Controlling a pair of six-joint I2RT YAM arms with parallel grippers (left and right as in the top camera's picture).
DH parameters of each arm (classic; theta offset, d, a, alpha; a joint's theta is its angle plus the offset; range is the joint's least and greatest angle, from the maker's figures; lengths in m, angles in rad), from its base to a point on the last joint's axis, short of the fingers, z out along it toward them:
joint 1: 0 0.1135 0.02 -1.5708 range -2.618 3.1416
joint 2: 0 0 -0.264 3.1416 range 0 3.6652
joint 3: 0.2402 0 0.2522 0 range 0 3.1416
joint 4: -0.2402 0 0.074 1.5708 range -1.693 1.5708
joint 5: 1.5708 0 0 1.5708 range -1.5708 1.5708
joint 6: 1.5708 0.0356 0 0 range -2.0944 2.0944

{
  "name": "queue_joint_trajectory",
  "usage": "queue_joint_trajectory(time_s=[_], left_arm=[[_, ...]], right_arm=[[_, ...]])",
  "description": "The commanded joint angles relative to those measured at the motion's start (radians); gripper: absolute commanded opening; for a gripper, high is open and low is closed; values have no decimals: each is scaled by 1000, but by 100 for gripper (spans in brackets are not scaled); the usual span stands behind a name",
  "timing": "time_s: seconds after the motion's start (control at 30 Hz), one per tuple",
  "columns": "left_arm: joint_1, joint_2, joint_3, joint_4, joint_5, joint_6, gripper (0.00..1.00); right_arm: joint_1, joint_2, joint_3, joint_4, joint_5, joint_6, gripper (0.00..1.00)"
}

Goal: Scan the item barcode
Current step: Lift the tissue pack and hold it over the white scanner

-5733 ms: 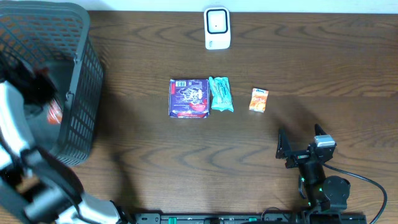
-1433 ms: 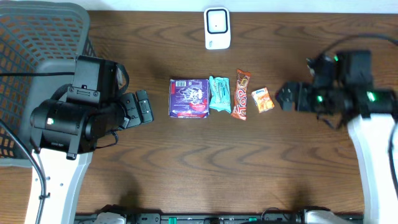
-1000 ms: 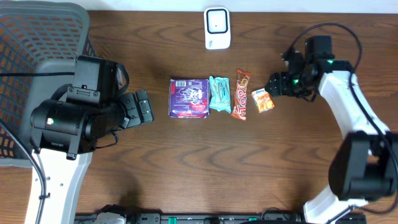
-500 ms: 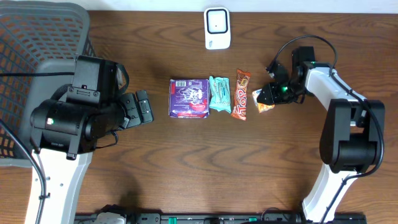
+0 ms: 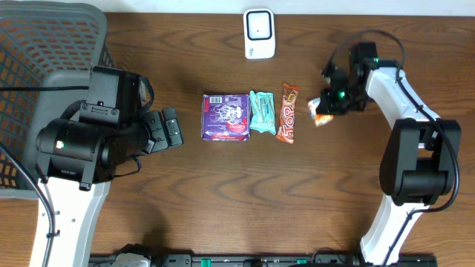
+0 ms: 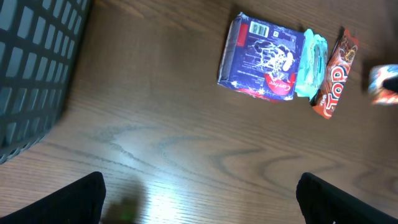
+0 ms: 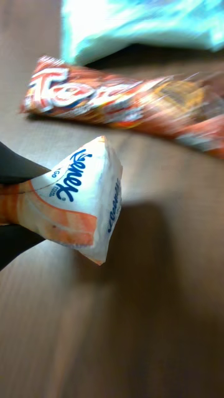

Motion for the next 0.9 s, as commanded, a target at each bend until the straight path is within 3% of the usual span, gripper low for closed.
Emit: queue_joint_trajectory(time_s=[0.0,0.1,0.23,0.6,0.77,0.87], left_arm=[[4,4,0,-4,-13,13,98],[4,4,0,-4,-13,13,98],[4,4,0,-4,-13,13,98],[4,4,0,-4,-12,13,98],[4,4,0,-4,-13,13,98],[4,4,0,-4,-13,13,98]], right_arm=[[92,-76,87,-10,268,96,1],[164,-76,89,18,498,134,1],[238,-68,75,60,627,139,1],[275,-68,69,81,623,288,1],[280,-68,69,111,546,286,1],[302,-68,69,230,453,194,1]])
